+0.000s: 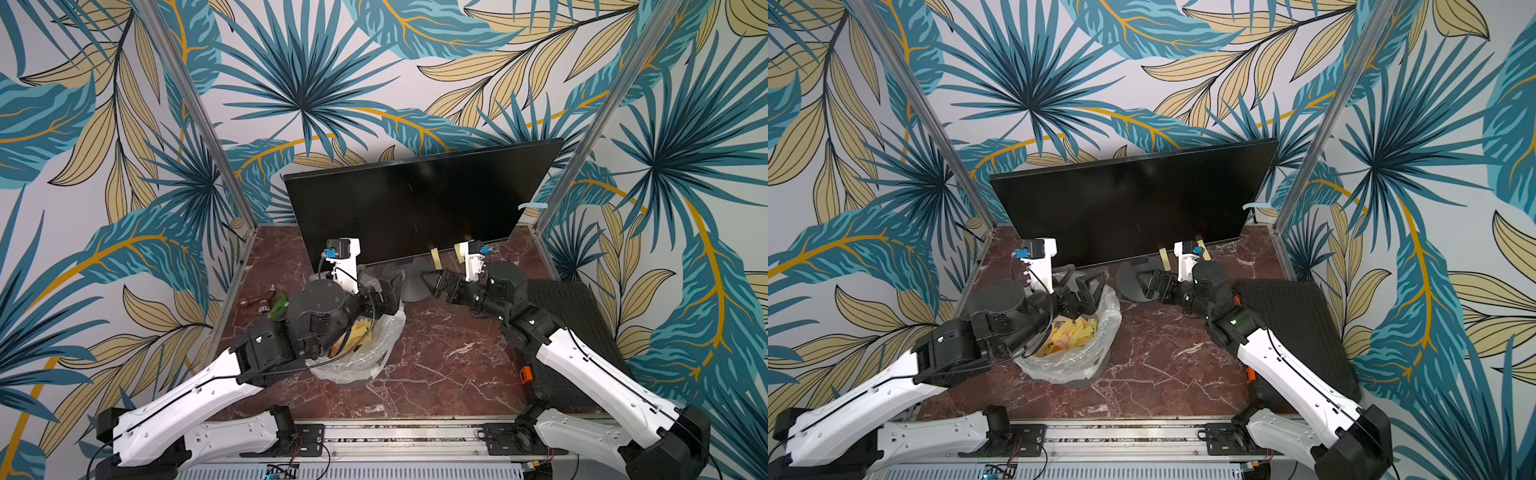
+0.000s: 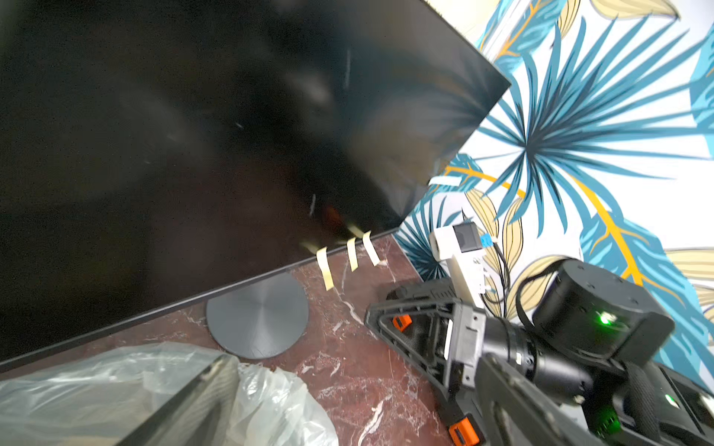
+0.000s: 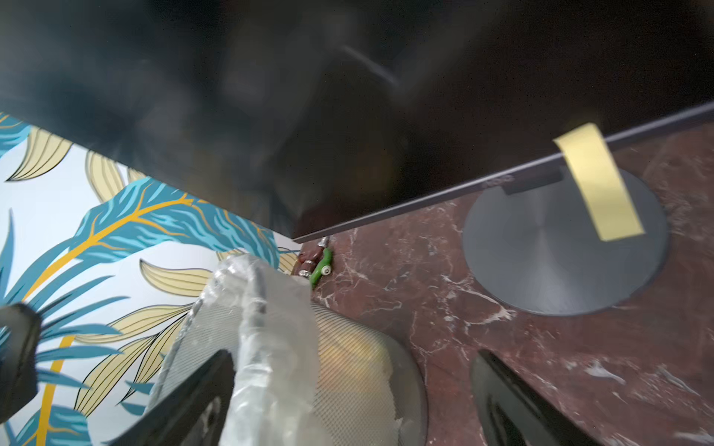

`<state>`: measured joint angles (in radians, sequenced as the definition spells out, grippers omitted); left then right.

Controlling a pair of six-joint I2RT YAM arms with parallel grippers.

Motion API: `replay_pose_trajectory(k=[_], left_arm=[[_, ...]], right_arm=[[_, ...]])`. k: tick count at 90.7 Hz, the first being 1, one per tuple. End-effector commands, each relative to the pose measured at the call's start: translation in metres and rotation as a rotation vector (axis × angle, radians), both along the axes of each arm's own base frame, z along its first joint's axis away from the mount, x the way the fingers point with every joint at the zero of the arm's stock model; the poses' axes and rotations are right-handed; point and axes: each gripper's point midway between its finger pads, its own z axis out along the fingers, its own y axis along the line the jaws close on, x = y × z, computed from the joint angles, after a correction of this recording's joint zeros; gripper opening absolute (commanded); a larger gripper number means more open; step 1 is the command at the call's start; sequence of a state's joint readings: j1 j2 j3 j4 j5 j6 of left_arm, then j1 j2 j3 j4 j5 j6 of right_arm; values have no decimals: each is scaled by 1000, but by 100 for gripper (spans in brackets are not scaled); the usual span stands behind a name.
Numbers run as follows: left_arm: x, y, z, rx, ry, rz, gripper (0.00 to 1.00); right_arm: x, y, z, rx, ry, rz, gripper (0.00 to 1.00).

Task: Remove the sticky note from the monitor
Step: Tear off the sticky note from the monitor.

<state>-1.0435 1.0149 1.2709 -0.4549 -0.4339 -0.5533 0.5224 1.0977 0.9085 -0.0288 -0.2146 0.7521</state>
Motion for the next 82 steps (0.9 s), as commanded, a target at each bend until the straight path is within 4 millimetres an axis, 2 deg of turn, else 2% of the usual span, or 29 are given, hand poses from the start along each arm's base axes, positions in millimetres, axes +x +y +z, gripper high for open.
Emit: replay_pose_trajectory(k=[1,7,30,59,82], left_arm=[[-3,-24,13,-16,-30,-102,100],[-3,-36,9,-11,-22,-135,100],[0,-62,-6,1,3,-199,100],[1,-71,-14,10,11,-224,100],[0,-73,-18,13,23,-231,100]], right_arm=[[9,-12,-7,113,21,-24,98],[20,-23,-11,160,21,-61,98],[50,-47,-56,269,55,-136,99],[82,-45,-91,315,46,-137,99],[105,-37,-99,335,32,-108,97]])
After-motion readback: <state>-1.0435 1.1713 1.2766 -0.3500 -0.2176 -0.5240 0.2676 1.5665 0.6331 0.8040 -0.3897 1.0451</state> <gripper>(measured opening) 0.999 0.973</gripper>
